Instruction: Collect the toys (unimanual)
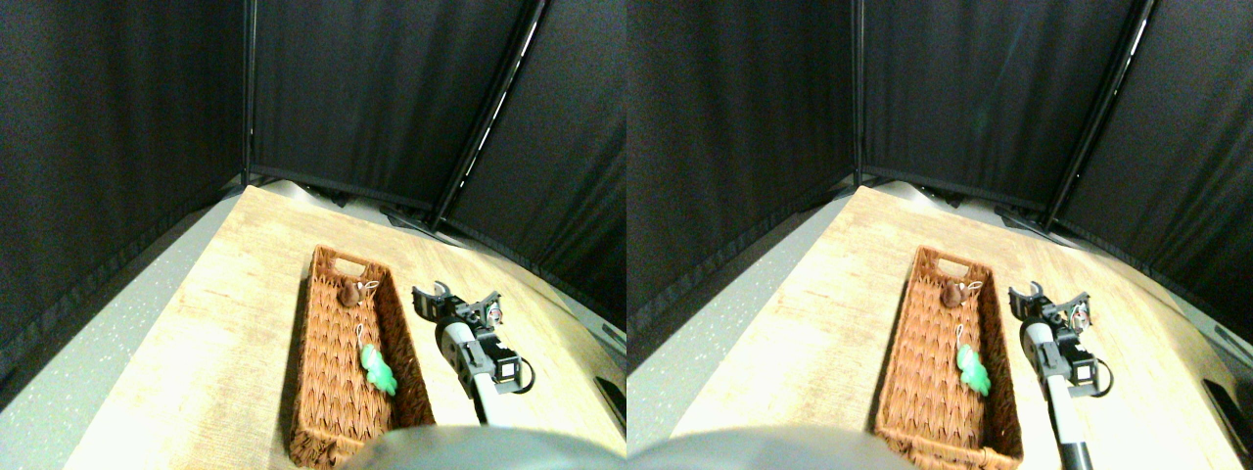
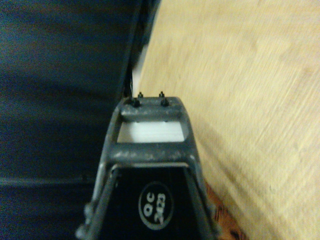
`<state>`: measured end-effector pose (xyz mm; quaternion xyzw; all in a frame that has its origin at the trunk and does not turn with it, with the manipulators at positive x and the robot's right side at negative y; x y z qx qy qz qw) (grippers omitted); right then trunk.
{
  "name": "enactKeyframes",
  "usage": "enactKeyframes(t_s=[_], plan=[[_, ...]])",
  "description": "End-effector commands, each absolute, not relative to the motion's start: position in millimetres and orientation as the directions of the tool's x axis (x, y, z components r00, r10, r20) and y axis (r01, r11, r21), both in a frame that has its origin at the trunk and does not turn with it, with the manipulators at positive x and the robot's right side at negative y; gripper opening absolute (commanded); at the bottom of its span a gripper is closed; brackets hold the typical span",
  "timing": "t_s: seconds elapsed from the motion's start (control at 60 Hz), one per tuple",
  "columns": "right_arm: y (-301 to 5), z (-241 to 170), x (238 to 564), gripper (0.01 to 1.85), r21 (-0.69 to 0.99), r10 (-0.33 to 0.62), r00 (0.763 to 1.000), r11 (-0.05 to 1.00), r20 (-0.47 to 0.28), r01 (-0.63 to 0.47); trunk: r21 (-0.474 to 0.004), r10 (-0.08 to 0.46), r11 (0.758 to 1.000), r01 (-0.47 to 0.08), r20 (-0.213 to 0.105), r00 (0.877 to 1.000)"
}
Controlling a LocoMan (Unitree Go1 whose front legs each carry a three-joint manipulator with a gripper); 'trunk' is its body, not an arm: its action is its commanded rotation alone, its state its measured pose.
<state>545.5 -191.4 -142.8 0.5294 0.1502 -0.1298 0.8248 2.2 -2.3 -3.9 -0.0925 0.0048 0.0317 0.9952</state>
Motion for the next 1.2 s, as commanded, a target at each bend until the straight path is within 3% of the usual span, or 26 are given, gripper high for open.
enactKeyframes(t_s=[0.017, 0.067, 0.267, 0.417, 0.55, 0.65, 0.8, 0.967, 1.1, 1.2], plan=[[-200, -127, 546, 0.28, 0.857, -0.075, 0.946, 0.405, -0.316, 0.319, -0.155, 0.019, 0.988, -0.020, -0.008, 1.000], [-209, -126, 540, 0.26, 0.846, -0.122, 0.944, 0.419, -0.307, 0.330, -0.145, 0.005, 0.989, -0.006, -0.009, 1.000], [-227, -129, 519, 0.28, 0.823, -0.159, 0.940, 0.455, -0.301, 0.340, -0.117, -0.033, 0.993, 0.031, -0.022, 0.999], [-236, -131, 501, 0.19, 0.845, -0.187, 0.938, 0.408, -0.292, 0.345, -0.100, -0.065, 0.993, 0.061, -0.036, 0.997], [-243, -129, 489, 0.33, 0.848, -0.189, 0.936, 0.399, -0.296, 0.349, -0.087, -0.083, 0.993, 0.080, -0.037, 0.996], [-249, -130, 479, 0.44, 0.862, -0.196, 0.926, 0.344, -0.322, 0.373, -0.085, -0.094, 0.992, 0.091, -0.036, 0.995], [-257, -135, 465, 0.69, 0.843, -0.197, 0.911, 0.348, -0.362, 0.411, -0.086, -0.099, 0.992, 0.095, -0.037, 0.994], [-264, -140, 455, 0.74, 0.851, -0.203, 0.911, 0.330, -0.358, 0.408, -0.079, -0.115, 0.991, 0.111, -0.045, 0.992], [-267, -147, 442, 0.85, 0.824, -0.221, 0.881, 0.317, -0.418, 0.470, -0.080, -0.119, 0.990, 0.114, -0.052, 0.992], [-268, -155, 432, 0.83, 0.799, -0.218, 0.863, 0.328, -0.455, 0.504, -0.083, -0.117, 0.990, 0.112, -0.056, 0.992]])
